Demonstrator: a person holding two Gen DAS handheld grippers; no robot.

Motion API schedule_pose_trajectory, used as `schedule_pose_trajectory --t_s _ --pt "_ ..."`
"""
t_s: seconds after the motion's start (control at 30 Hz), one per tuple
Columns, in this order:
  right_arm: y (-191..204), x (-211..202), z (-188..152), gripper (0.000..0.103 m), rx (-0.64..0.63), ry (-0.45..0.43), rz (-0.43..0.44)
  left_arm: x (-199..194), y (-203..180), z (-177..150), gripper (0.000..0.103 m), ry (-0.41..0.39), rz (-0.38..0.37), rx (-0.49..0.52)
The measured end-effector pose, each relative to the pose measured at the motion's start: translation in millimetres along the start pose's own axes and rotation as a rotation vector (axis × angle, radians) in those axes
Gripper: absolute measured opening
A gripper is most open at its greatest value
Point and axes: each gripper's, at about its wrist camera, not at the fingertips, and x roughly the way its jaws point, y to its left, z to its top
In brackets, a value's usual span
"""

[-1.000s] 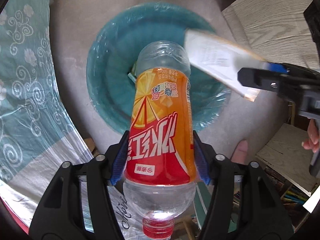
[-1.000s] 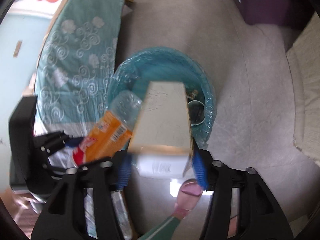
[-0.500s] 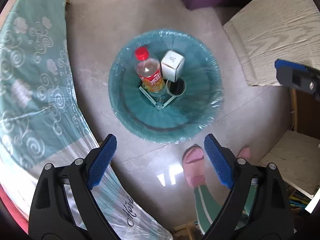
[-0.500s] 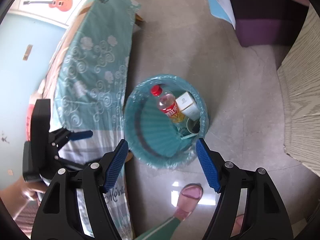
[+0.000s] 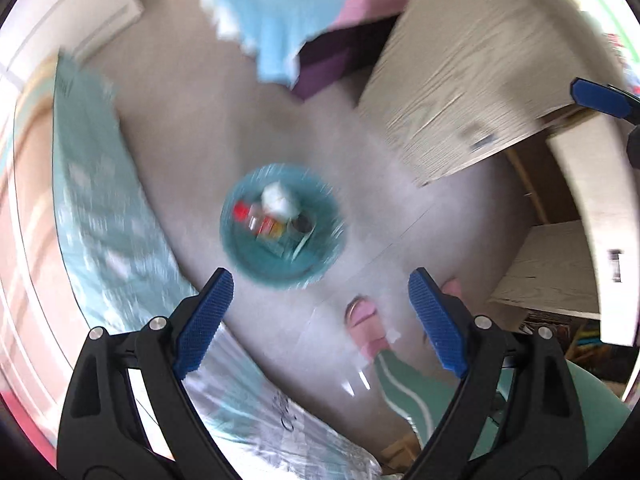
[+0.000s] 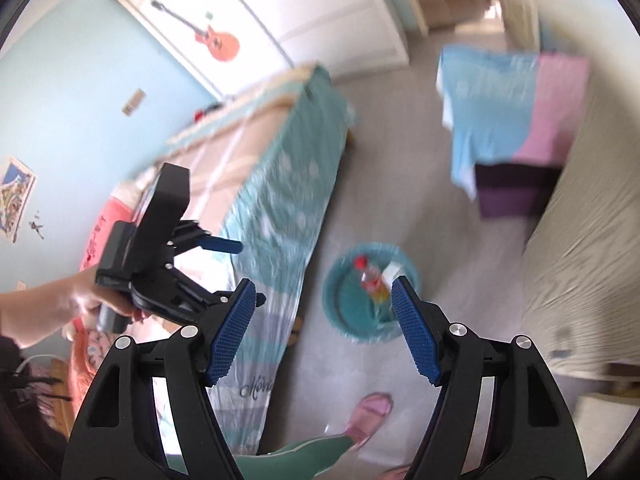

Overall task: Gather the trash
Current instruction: 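Move both grippers back over the table toward the remaining bottles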

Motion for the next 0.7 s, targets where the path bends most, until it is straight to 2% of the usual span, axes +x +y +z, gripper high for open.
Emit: schedule_pose_trajectory --t_s 0.13,0.3,0.43,0.7 --pt "3 -94 10 0.072 -0.008 -0.146 -0.087 -56 -48 41 0.087 -0.095 -0.002 0.159" --pt "-26 -193 -7 0.072 0.053 -0.272 -0.232 -106 -131 98 0.087 -0.192 -0.039 0.36" --pt "-66 -260 -38 0.072 0.133 -0.331 -0.325 -122 -210 134 0.087 -0.242 -0.019 0.508" --pt "-147 -368 -96 0.072 0.231 -0.385 -0.49 -123 -358 191 0.087 -0.279 -0.048 0.663"
